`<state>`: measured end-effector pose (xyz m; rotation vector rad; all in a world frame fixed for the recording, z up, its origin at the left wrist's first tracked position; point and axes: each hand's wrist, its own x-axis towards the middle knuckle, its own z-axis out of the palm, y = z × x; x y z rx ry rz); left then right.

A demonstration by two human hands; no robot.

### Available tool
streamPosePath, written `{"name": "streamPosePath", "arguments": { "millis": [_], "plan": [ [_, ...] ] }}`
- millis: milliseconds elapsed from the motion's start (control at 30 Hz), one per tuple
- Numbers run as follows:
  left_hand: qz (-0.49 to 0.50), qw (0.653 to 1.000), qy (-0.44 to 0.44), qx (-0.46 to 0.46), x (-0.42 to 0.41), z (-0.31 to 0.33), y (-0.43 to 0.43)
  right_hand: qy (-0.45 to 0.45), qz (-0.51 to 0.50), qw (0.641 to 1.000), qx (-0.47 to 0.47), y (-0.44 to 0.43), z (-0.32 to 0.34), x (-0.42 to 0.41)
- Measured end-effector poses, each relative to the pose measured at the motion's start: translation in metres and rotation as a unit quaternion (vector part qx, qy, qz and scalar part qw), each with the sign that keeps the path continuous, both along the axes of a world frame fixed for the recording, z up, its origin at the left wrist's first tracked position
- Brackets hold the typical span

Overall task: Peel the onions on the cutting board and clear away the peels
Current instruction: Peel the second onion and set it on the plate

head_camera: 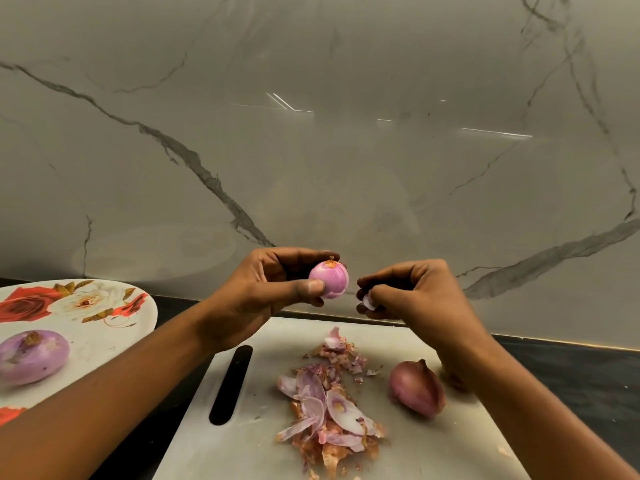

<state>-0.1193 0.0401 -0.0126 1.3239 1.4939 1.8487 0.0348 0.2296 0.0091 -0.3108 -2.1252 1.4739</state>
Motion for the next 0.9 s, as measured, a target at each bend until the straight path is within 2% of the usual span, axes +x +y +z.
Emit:
{"name": "streamPosePath", "arguments": {
  "millis": [133,200,300,400,567,700,833,900],
  "plan": [
    [-0.022,0.999,-0.003,-0.026,-0.002,-0.004,0.001,-0.059,0.058,0.996,0.031,-0.004,0.002,0.002],
    [-0.029,0.999,0.004,-0.04,-0.003,-0.006,0.002,-0.068,0.076,0.995,0.019,-0.005,0.003,0.003],
    [-0.043,0.998,-0.001,-0.047,-0.006,-0.006,0.001,-0.062,0.096,0.993,-0.033,-0.004,0.006,0.005],
    [-0.054,0.997,-0.004,-0.05,-0.004,-0.006,0.001,-0.05,0.12,0.99,-0.044,-0.004,0.005,0.005],
    [0.014,0.998,0.038,-0.052,0.001,-0.005,0.003,-0.025,0.12,0.992,-0.029,-0.006,0.001,0.002],
    [0.069,0.993,0.078,-0.059,0.006,-0.007,0.005,-0.019,0.113,0.993,-0.001,-0.007,-0.001,0.002],
    [0.058,0.991,0.097,-0.071,0.006,-0.005,0.003,-0.036,0.112,0.992,0.033,-0.007,0.002,0.005],
    [0.063,0.989,0.106,-0.079,0.006,-0.005,0.002,-0.03,0.088,0.992,0.088,-0.012,0.001,0.005]
  ]
}}
